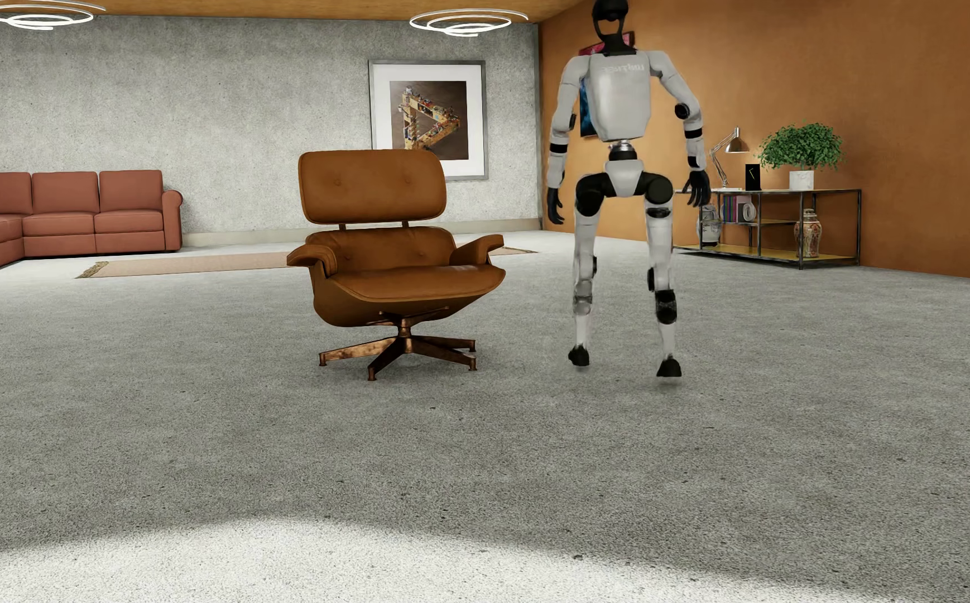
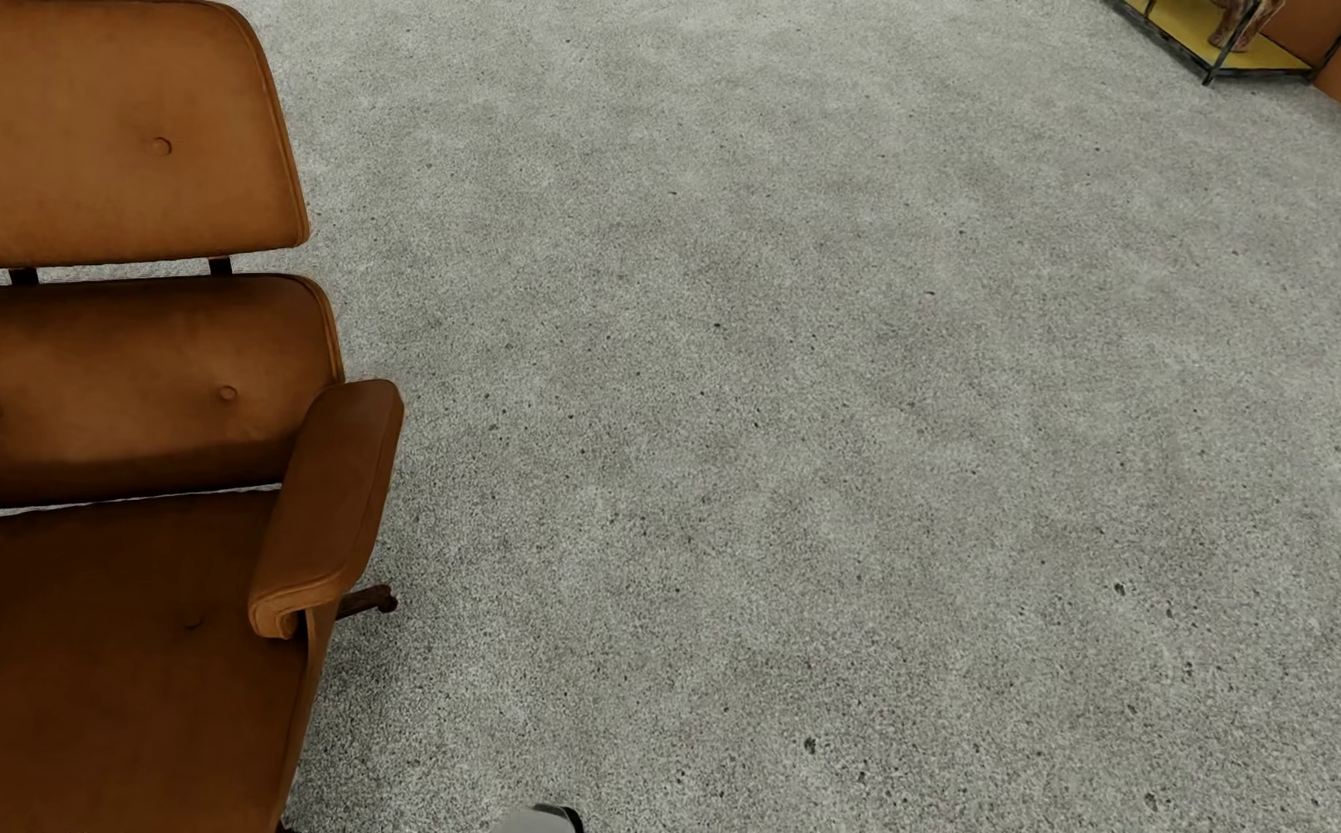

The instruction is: Circle the armchair

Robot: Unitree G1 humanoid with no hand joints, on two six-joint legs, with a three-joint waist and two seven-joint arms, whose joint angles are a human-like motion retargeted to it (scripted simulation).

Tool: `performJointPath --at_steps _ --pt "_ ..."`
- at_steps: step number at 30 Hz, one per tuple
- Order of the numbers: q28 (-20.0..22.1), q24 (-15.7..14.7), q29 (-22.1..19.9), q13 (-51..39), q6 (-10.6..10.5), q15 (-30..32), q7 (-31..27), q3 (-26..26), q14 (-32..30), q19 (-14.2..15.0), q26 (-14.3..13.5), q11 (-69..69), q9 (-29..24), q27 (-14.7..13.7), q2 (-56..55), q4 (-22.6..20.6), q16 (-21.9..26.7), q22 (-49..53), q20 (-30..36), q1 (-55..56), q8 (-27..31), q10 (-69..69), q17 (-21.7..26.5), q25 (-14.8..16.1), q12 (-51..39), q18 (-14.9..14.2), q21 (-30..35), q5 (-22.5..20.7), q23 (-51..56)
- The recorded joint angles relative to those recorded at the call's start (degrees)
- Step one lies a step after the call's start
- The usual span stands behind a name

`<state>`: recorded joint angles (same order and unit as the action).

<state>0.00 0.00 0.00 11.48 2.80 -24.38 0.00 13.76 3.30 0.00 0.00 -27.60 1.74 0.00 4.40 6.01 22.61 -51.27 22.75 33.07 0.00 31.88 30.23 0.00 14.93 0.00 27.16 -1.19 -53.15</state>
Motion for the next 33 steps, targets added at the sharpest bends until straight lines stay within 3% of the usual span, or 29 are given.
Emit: performJointPath --at_steps 2,4,7,8,9,12,14,16,17,23,27,29,31,33 --pt "0.00 0.00 0.00 -0.52 0.61 0.30 0.00 0.48 -0.26 0.00 0.00 -0.43 0.88 0.00 1.20 0.37 0.41 -3.65 0.69 -1.58 0.00 -4.39 -0.95 0.00 -0.16 0.00 -0.84 0.21 1.65" --pt "0.00 0.00 0.00 0.07 2.12 5.85 0.00 -0.20 -4.33 0.00 0.00 -1.12 0.86 0.00 3.24 -0.75 0.96 -7.78 2.43 -2.83 0.00 -1.86 -3.10 0.00 -0.26 0.00 -2.01 1.66 4.09" --pt "0.00 0.00 0.00 2.91 4.20 31.79 0.00 -2.31 -2.87 0.00 0.00 -8.86 1.46 0.00 1.06 -4.05 1.91 -10.21 3.30 -6.67 0.00 -0.15 -7.08 0.00 -0.84 0.00 -1.36 4.25 7.53" --pt "0.00 0.00 0.00 3.71 3.94 38.65 0.00 -2.67 -1.56 0.00 0.00 -14.45 2.04 0.00 -1.88 -4.52 2.15 -8.82 2.57 -8.83 0.00 -0.82 -7.43 0.00 -0.86 0.00 0.20 5.16 9.15" --pt "0.00 0.00 0.00 4.15 3.48 40.72 0.00 -2.99 -0.26 0.00 0.00 -20.86 2.37 0.00 -5.22 -4.77 2.45 -6.35 1.92 -11.04 0.00 -1.20 -7.26 0.00 -0.82 0.00 1.64 5.94 10.91" --pt "0.00 0.00 0.00 3.18 1.87 31.02 0.00 -4.79 3.34 0.00 0.00 -36.70 0.59 0.00 -14.05 -5.86 3.18 1.40 0.11 -17.87 0.00 -1.29 -6.23 0.00 -2.27 0.00 2.06 6.90 12.39" --pt "0.00 0.00 0.00 1.73 0.21 32.54 0.00 -7.72 4.75 0.00 0.00 -37.75 -0.74 0.00 -19.37 -6.28 3.28 3.39 -1.05 -21.75 0.00 -1.80 -5.43 0.00 -4.41 0.00 1.34 5.77 11.33" --pt "0.00 0.00 0.00 1.21 -1.29 38.61 0.00 -11.62 6.12 0.00 0.00 -32.70 -1.49 0.00 -24.10 -6.38 3.62 4.23 -1.36 -25.20 0.00 -2.33 -4.32 0.00 -6.18 0.00 1.15 3.96 11.52" --pt "0.00 0.00 0.00 1.37 -1.86 38.69 0.00 -13.49 7.03 0.00 0.00 -29.46 -1.71 0.00 -26.35 -6.41 3.88 4.75 -1.40 -26.58 0.00 -2.39 -3.70 0.00 -6.77 0.00 1.16 3.31 12.07" --pt "0.00 0.00 0.00 4.33 -3.72 24.60 0.00 -19.82 14.74 0.00 0.00 -3.87 -2.37 0.00 -31.89 -5.93 3.70 3.48 -0.11 -35.67 0.00 -2.16 -3.78 0.00 -6.62 0.00 0.65 3.17 7.43" --pt "0.00 0.00 0.00 8.21 -3.38 14.04 0.00 -20.98 20.65 0.00 0.00 3.92 -0.32 0.00 -32.84 -5.75 2.32 -0.52 2.95 -39.79 0.00 -1.26 -5.55 0.00 -3.26 0.00 1.80 4.48 3.02" --pt "0.00 0.00 0.00 10.33 -3.02 19.25 0.00 -21.72 23.12 0.00 0.00 3.11 1.19 0.00 -33.30 -4.52 1.79 -3.27 4.54 -43.06 0.00 -2.06 -6.65 0.00 -0.47 0.00 2.69 3.96 1.64" --pt "0.00 0.00 0.00 11.74 -3.12 32.42 0.00 -21.26 23.03 0.00 0.00 -1.96 3.10 0.00 -36.91 -2.55 1.08 -5.86 5.34 -45.76 0.00 -3.13 -7.55 0.00 2.20 0.00 3.49 2.85 0.95" --pt "0.00 0.00 0.00 11.41 -4.43 34.84 0.00 -20.04 16.58 0.00 0.00 -9.85 2.98 0.00 -39.78 -0.09 -0.40 -7.97 3.88 -48.20 0.00 -2.88 -7.85 0.00 4.48 0.00 3.34 0.71 0.70"
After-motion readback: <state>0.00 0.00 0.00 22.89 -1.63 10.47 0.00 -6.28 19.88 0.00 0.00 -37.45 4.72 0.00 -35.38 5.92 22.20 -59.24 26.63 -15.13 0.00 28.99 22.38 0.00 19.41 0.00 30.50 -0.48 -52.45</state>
